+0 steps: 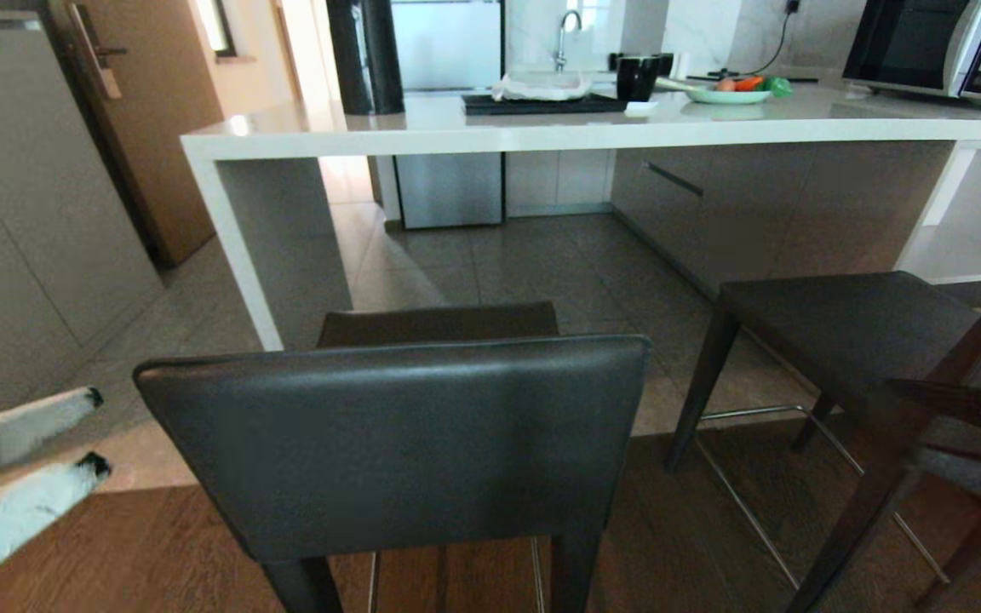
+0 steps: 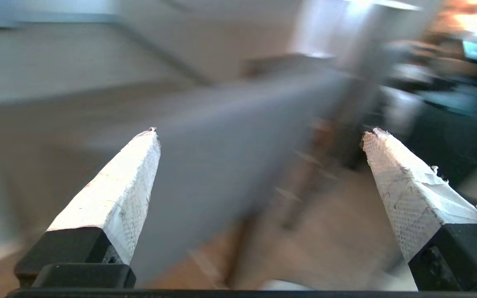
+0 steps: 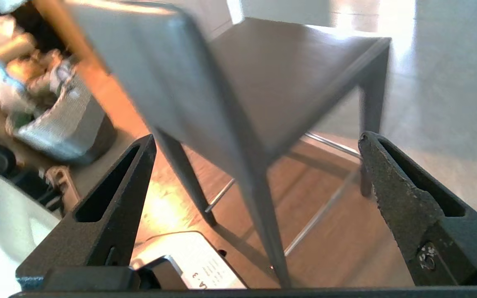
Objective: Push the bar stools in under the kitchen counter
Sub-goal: Push the gray chair back under the dining table
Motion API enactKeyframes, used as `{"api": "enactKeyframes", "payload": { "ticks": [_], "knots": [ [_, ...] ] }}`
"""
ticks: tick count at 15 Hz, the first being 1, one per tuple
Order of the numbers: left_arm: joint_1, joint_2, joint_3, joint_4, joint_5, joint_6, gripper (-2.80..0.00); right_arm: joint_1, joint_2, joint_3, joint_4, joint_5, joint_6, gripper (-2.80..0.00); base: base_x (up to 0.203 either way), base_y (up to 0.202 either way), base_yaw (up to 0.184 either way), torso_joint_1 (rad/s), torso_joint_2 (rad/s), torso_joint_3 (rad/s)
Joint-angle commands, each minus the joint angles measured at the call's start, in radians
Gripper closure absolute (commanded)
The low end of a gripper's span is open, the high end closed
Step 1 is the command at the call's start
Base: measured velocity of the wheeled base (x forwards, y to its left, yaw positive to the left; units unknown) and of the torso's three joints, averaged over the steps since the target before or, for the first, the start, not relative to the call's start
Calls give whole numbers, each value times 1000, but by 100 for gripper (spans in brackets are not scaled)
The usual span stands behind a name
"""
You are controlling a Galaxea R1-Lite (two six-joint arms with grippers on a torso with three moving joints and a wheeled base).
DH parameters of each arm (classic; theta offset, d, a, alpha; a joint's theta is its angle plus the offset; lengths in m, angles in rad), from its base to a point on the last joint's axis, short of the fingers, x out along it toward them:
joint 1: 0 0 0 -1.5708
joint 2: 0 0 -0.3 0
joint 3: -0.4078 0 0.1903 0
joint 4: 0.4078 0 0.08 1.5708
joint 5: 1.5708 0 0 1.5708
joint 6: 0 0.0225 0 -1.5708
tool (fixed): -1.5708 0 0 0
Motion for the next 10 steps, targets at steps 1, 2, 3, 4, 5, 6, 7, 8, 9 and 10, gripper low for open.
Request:
{"api": "enactKeyframes", "payload": {
  "ticks": [1,2,3,4,5,6,7,8,9,10],
  "knots": [
    [290,125,-23,-49,-229,-6,-280,-143,39,19,-7,155,1,-280,0,0,0,0,0,0],
    [461,170,-34,-87,-338,-4,-280,-164,46,54,-13,206,-4,-280,0,0,0,0,0,0],
    [594,217,-34,-125,-434,12,-280,-144,48,70,-15,210,-13,-280,0,0,0,0,0,0],
    [684,273,-21,-161,-526,54,-280,-87,49,84,-16,209,-20,-280,0,0,0,0,0,0],
    [740,319,13,-191,-601,114,-280,-15,49,104,-17,206,-23,-280,0,0,0,0,0,0],
    [751,331,52,-211,-633,152,-280,49,52,117,-16,202,-25,-280,0,0,0,0,0,0],
    [724,334,61,-216,-641,165,-280,99,65,119,-17,196,-25,-280,0,0,0,0,0,0],
    [677,343,67,-218,-643,179,-280,152,91,107,-18,180,-24,-280,0,0,0,0,0,0],
    [633,367,70,-220,-644,201,-280,209,125,83,-19,154,-18,-280,0,0,0,0,0,0],
    [595,398,69,-221,-645,216,-280,258,161,58,-26,117,-12,-280,0,0,0,0,0,0]
  ]
}}
